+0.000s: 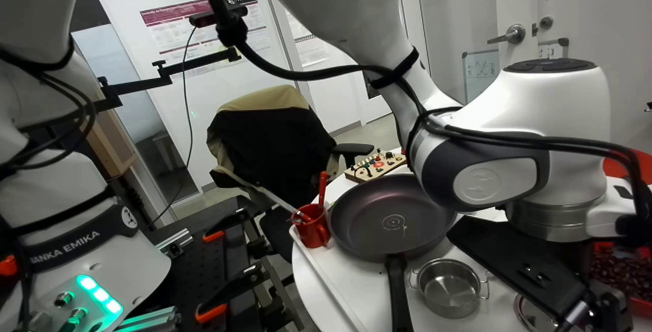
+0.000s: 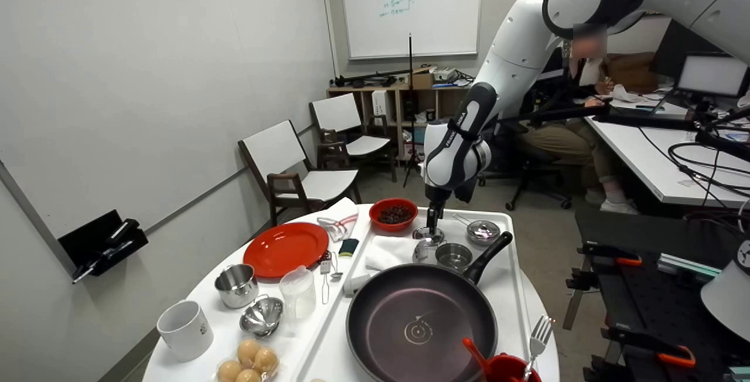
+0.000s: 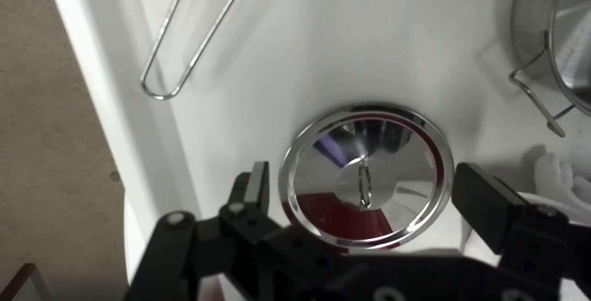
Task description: Put the furthest silver lid on the silver pot
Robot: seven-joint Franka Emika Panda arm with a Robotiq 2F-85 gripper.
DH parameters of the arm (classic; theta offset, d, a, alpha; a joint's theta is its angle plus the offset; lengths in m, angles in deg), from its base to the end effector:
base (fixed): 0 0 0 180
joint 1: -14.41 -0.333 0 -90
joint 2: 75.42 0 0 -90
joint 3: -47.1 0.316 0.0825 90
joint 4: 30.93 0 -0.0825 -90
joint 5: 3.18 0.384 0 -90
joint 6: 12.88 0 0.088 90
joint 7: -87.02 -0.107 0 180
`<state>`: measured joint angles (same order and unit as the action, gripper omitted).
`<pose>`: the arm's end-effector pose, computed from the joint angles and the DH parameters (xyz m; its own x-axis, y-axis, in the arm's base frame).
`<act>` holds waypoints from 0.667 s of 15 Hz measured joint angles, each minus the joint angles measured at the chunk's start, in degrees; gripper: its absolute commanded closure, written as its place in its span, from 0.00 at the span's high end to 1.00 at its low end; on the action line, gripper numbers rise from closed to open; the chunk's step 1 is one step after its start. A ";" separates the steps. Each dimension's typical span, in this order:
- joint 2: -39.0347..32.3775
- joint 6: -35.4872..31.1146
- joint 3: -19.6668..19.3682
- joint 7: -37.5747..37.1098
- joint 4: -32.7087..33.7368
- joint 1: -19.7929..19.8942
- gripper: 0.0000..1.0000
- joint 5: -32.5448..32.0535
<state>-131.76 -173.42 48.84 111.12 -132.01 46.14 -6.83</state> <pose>0.5436 -0.3107 0.0148 0.9971 -0.0569 0.0509 -0.0581 -0.9981 0.0219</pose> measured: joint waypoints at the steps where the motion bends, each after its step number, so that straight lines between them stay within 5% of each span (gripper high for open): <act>1: -0.15 -0.75 0.90 0.96 -0.23 0.85 1.00 0.00; 10: -1.84 -1.72 4.25 3.26 -0.02 2.74 1.00 -0.07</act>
<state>-133.61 -175.14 53.09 114.38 -132.04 48.88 -6.90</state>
